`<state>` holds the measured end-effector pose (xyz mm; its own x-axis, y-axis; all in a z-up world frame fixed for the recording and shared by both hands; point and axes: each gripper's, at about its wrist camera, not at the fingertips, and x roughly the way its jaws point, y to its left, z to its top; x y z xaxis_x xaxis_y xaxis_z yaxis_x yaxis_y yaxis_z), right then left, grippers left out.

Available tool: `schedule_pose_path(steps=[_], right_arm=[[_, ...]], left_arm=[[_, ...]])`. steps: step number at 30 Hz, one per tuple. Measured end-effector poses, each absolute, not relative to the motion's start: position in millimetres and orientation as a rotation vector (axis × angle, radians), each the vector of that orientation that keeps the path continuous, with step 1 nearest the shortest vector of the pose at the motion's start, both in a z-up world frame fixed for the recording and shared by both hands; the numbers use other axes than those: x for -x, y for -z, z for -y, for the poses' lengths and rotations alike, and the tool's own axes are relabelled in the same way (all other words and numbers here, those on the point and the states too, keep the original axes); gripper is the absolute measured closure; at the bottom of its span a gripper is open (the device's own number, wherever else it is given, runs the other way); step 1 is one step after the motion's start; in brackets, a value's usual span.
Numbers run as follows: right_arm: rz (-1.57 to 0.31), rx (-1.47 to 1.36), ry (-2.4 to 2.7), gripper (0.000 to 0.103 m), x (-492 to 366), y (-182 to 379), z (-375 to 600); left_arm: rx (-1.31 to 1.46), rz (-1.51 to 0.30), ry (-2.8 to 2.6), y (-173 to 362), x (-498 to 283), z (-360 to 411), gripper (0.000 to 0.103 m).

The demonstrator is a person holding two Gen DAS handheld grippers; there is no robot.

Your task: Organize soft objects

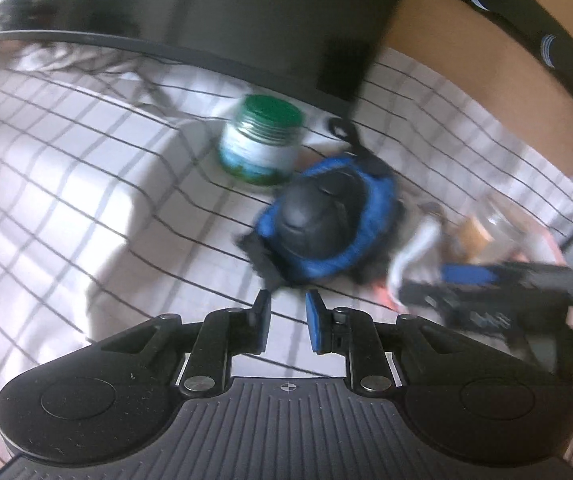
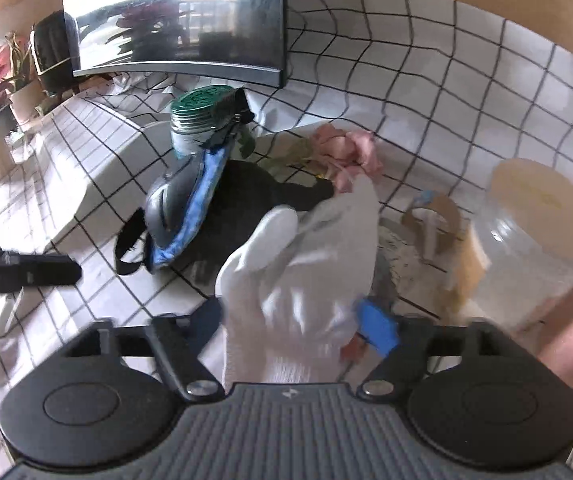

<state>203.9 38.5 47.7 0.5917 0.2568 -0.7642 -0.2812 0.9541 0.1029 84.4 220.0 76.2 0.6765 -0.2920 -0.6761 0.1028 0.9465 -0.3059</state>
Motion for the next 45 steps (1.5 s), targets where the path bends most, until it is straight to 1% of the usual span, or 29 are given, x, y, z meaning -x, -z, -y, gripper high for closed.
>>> schedule_pose_path(steps=[1, 3, 4, 13, 19, 25, 27, 29, 31, 35, 37, 43, 45], right_arm=[[-0.889, 0.03, -0.318, 0.07, -204.0, -48.7, -39.3], [-0.902, 0.03, -0.32, 0.088, -201.3, -52.5, -38.0], [-0.901, 0.016, -0.319, 0.092, -197.6, -56.1, -34.5], [-0.833, -0.11, -0.262, 0.093, -122.7, -99.3, 25.1], [-0.908, -0.096, -0.102, 0.093, -86.9, -81.0, 57.4], [-0.935, -0.082, -0.015, 0.092, -64.1, -65.3, 67.1], [-0.933, -0.066, 0.002, 0.091, -58.6, -62.1, 64.7], [-0.935, -0.061, 0.012, 0.086, -52.1, -58.0, 64.9], [-0.945, -0.059, 0.024, 0.072, -50.6, -54.6, 67.6], [-0.933, -0.045, 0.047, 0.06, -49.8, -53.8, 68.9], [-0.917, -0.032, 0.057, 0.045, -49.0, -56.4, 69.3], [-0.88, 0.009, 0.082, 0.033, -52.0, -60.7, 77.7], [-0.881, 0.01, 0.09, 0.032, -56.7, -58.9, 81.5]], left_arm=[[0.249, -0.8, 0.247, -76.3, -82.7, -216.6, 0.082], [0.239, -0.799, 0.285, -75.6, -79.2, -208.6, 0.082], [0.234, -0.802, 0.3, -75.2, -78.6, -204.1, 0.082], [0.188, -0.812, 0.422, -76.0, -91.2, -162.3, 0.082], [0.128, -0.818, 0.511, -73.8, -97.6, -120.4, 0.082], [-0.069, -0.774, 0.461, -72.5, -111.0, -70.6, 0.082], [-0.045, -0.802, 0.424, -69.6, -119.8, -61.8, 0.082], [-0.005, -0.82, 0.428, -66.6, -125.2, -54.4, 0.082], [-0.011, -0.832, 0.442, -63.0, -128.2, -41.5, 0.082], [-0.12, -0.821, 0.423, -52.6, -132.6, -13.6, 0.082], [-0.171, -0.836, 0.421, -45.6, -134.7, -6.2, 0.081], [-0.194, -0.865, 0.445, -40.7, -123.6, -14.6, 0.08], [-0.173, -0.881, 0.446, -41.2, -117.9, -23.1, 0.08]])
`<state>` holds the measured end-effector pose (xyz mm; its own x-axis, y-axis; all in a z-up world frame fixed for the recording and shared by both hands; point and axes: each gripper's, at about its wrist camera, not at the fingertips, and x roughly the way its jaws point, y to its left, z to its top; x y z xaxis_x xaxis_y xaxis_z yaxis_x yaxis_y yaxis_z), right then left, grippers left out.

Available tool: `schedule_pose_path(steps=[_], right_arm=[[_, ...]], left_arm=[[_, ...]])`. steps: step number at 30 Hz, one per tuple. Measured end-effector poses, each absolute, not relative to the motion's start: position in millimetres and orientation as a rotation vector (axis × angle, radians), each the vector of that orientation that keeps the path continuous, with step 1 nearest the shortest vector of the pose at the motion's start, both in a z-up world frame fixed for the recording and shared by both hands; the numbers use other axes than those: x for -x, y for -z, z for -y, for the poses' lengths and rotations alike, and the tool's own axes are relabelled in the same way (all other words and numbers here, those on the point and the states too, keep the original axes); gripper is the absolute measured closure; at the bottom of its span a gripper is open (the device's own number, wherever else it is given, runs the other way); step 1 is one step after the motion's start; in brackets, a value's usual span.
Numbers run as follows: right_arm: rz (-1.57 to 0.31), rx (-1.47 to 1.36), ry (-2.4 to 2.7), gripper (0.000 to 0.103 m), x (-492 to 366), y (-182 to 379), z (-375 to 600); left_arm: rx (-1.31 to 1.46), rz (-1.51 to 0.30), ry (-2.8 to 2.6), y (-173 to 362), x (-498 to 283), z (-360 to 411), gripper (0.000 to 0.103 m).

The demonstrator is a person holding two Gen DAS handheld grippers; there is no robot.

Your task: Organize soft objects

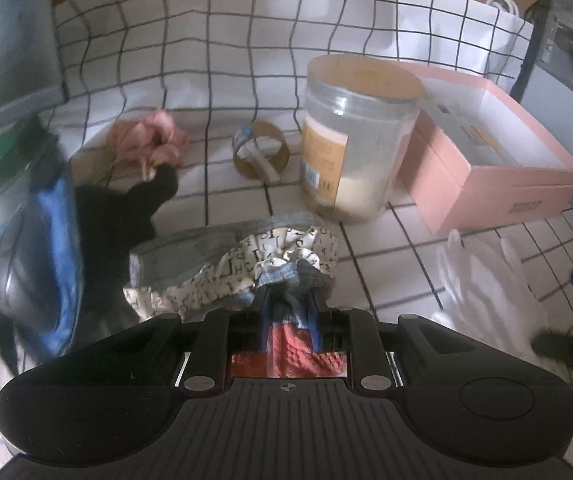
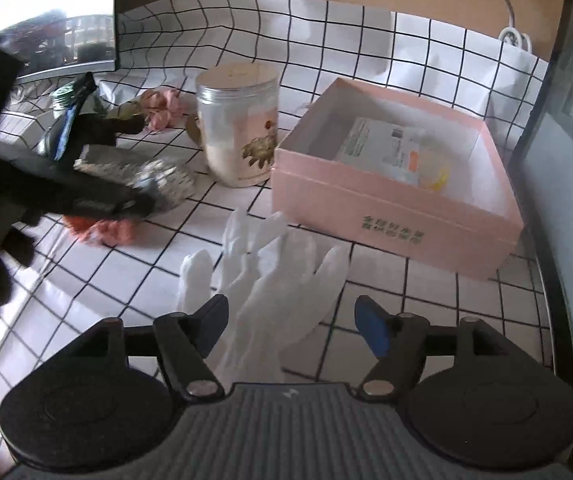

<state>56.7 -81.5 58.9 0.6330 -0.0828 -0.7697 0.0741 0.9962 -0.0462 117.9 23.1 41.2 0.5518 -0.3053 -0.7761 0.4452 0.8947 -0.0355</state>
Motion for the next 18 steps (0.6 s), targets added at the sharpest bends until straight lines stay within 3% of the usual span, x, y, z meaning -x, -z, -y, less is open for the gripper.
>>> schedule_pose_path(steps=[11, 18], right_arm=[[-0.836, 0.039, 0.008, 0.028, -73.8, -64.6, 70.9], [-0.836, 0.057, -0.047, 0.026, -78.6, -61.9, 55.2]], left_arm=[[-0.105, -0.979, 0.494, -48.3, -56.2, -67.3, 0.081], [-0.088, -0.863, 0.383, -69.3, -32.4, -91.0, 0.081]])
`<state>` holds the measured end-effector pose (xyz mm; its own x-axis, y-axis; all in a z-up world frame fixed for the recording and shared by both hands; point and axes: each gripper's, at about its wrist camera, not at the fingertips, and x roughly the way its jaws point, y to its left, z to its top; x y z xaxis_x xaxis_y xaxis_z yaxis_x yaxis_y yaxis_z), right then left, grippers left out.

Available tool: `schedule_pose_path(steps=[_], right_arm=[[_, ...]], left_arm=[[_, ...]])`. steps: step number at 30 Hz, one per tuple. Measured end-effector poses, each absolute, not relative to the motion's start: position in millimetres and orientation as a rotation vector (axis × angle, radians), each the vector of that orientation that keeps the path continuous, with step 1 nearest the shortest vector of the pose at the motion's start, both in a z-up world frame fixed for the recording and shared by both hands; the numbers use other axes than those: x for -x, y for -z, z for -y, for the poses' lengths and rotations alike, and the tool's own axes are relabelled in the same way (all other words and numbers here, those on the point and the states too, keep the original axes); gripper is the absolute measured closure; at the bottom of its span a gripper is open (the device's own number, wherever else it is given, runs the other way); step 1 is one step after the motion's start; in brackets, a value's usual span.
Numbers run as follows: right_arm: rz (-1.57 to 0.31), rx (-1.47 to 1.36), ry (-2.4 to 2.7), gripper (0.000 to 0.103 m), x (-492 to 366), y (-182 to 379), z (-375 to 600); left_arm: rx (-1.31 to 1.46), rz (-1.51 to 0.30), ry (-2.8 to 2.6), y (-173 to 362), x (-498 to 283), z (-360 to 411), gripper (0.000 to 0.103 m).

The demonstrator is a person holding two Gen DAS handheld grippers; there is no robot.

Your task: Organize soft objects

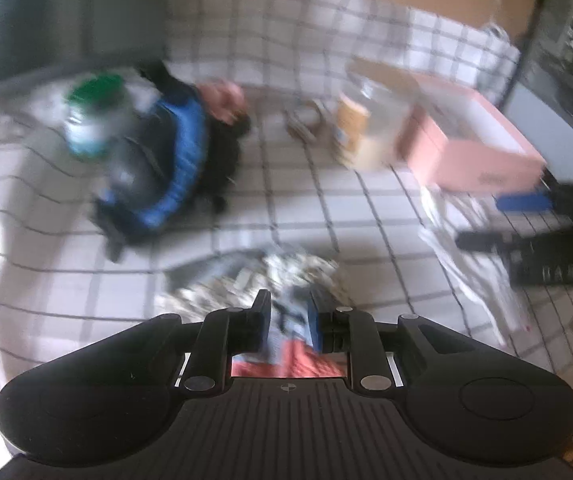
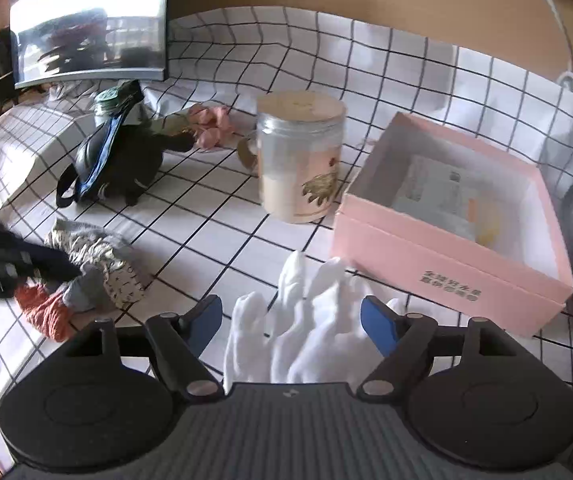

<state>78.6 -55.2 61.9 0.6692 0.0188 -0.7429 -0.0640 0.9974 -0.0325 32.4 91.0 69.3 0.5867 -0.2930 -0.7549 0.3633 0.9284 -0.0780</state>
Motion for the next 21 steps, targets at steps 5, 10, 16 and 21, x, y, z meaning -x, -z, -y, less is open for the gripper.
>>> schedule_pose_path(steps=[5, 10, 16, 21], right_arm=[[-0.854, 0.064, -0.045, 0.025, -71.8, -52.7, 55.4], [-0.879, 0.051, -0.031, 0.025, -61.3, -42.3, 61.7], [-0.91, 0.01, -0.018, 0.02, -52.3, -30.7, 68.3], [-0.902, -0.018, -0.005, 0.011, -51.7, -26.3, 73.3]], left_arm=[[-0.069, -0.89, 0.33, -66.2, -39.8, -88.8, 0.081], [-0.123, -0.943, 0.38, -48.9, -45.1, -61.4, 0.081], [-0.152, -0.952, 0.41, -44.7, -46.9, -46.9, 0.08], [-0.092, -0.971, 0.499, -44.6, -46.0, -49.5, 0.079]])
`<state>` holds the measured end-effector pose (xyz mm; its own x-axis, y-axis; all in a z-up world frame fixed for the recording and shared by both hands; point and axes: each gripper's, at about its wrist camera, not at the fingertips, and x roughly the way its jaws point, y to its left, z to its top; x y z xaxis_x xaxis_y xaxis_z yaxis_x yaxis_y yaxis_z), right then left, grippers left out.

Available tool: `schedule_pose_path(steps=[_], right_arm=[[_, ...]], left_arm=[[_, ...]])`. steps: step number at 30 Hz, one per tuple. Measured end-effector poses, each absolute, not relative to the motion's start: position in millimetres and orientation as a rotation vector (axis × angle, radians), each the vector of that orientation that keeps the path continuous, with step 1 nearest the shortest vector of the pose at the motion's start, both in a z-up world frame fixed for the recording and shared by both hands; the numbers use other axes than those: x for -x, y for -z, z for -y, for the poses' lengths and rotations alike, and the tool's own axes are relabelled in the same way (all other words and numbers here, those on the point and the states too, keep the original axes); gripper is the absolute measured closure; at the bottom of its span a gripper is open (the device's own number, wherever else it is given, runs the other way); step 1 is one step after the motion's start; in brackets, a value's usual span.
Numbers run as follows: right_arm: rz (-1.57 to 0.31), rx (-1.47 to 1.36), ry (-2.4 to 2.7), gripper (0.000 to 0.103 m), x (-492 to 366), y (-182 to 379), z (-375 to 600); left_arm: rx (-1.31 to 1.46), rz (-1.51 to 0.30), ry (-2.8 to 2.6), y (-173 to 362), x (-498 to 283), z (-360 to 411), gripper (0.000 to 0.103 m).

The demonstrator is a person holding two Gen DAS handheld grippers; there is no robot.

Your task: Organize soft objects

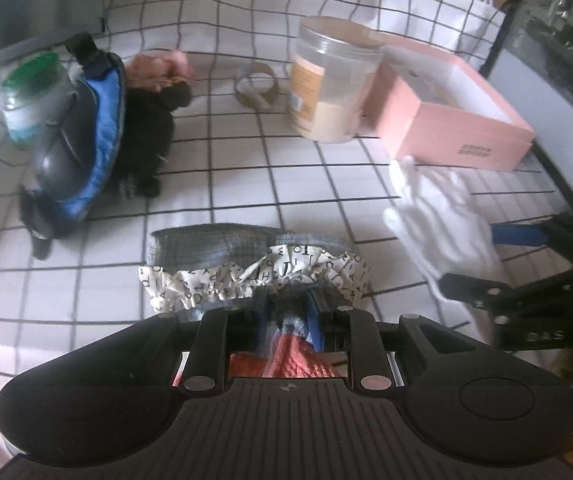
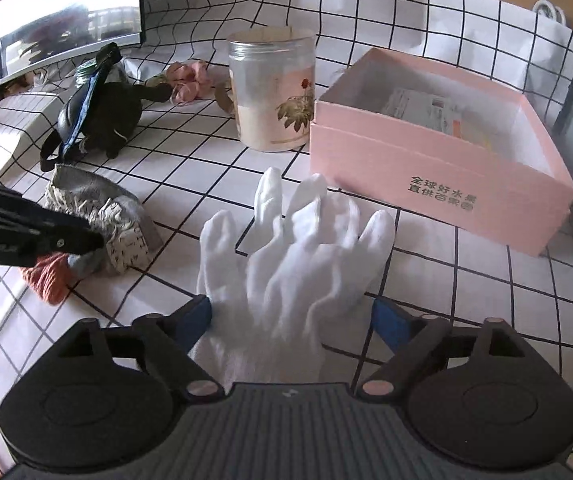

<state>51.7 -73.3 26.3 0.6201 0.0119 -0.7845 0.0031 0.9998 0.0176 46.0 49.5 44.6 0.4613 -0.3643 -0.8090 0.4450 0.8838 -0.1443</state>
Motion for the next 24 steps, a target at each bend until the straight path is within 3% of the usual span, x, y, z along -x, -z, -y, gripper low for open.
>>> schedule_pose_path(steps=[11, 12, 15, 21, 24], right_arm=[[-0.82, 0.067, -0.055, 0.008, -52.6, -43.6, 53.0], [-0.808, 0.069, -0.08, 0.013, -53.8, -46.9, 47.3], [-0.817, 0.086, -0.181, 0.062, -63.8, -50.4, 26.5], [-0.872, 0.136, -0.248, 0.074, -88.4, -34.5, -4.5], [-0.864, 0.134, -0.254, 0.074, -89.7, -33.5, -5.9]], left_arm=[[0.022, -0.85, 0.369, -70.3, -35.0, -101.2, 0.079], [0.046, -0.857, 0.329, -68.2, -36.2, -106.7, 0.079], [0.139, -0.897, 0.29, -59.1, -40.4, -121.4, 0.079], [0.215, -0.95, 0.326, -41.8, -44.8, -123.9, 0.079], [0.271, -0.975, 0.398, -36.6, -47.9, -120.3, 0.074]])
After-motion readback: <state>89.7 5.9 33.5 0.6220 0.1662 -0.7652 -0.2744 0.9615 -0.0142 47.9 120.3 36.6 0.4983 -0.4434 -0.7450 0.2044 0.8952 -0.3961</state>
